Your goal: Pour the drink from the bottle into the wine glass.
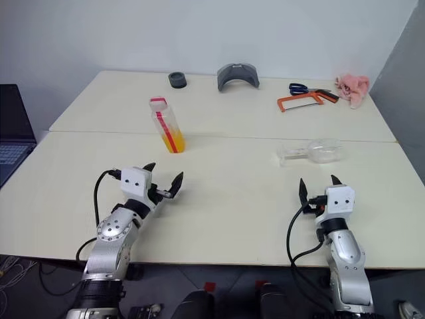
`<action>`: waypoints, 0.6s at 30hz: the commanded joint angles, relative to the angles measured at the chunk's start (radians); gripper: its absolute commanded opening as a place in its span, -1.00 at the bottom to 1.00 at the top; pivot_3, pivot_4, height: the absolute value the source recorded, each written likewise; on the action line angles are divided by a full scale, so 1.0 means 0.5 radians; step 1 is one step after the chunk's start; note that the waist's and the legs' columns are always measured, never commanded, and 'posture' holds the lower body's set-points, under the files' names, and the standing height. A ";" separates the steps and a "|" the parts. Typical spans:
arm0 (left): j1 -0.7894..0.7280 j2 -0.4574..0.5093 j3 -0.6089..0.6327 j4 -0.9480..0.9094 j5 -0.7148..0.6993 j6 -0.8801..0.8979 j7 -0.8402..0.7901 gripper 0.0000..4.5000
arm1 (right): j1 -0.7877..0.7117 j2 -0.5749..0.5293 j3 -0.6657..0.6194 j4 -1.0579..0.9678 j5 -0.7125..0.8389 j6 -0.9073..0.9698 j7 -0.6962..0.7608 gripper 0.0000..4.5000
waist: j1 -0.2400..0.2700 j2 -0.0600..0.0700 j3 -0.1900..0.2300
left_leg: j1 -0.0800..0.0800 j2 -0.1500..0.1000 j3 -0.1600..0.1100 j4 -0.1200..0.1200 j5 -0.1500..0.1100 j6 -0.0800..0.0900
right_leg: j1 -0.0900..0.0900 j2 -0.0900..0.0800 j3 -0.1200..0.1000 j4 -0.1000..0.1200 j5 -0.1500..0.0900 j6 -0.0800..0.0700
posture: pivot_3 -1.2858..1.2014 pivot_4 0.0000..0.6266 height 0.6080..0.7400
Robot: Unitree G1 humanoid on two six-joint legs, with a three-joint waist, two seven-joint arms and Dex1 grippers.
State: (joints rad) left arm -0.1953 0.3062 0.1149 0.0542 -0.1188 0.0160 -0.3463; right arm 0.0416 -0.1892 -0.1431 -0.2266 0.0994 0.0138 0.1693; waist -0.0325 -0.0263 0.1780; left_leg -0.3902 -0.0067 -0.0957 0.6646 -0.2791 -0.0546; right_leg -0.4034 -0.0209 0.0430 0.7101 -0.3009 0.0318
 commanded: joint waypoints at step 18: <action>-0.025 0.010 0.031 0.022 -0.006 -0.132 0.017 0.99 | -0.012 -0.016 -0.003 -0.050 0.011 -0.031 0.022 1.00 | 0.000 0.000 0.000 | 0.000 0.000 0.000 0.000 0.000 0.000 | 0.000 0.000 0.000 0.000 0.000 0.000 | 0.03 -0.52 1.00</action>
State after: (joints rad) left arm -0.1986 0.3062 0.1155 0.0760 -0.1150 -0.0237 -0.3389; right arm 0.0402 -0.1896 -0.1372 -0.2266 0.1001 0.0139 0.1759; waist -0.0324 -0.0263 0.1780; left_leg -0.3902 -0.0068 -0.0957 0.6646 -0.2791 -0.0546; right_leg -0.4034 -0.0209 0.0431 0.7100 -0.3009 0.0318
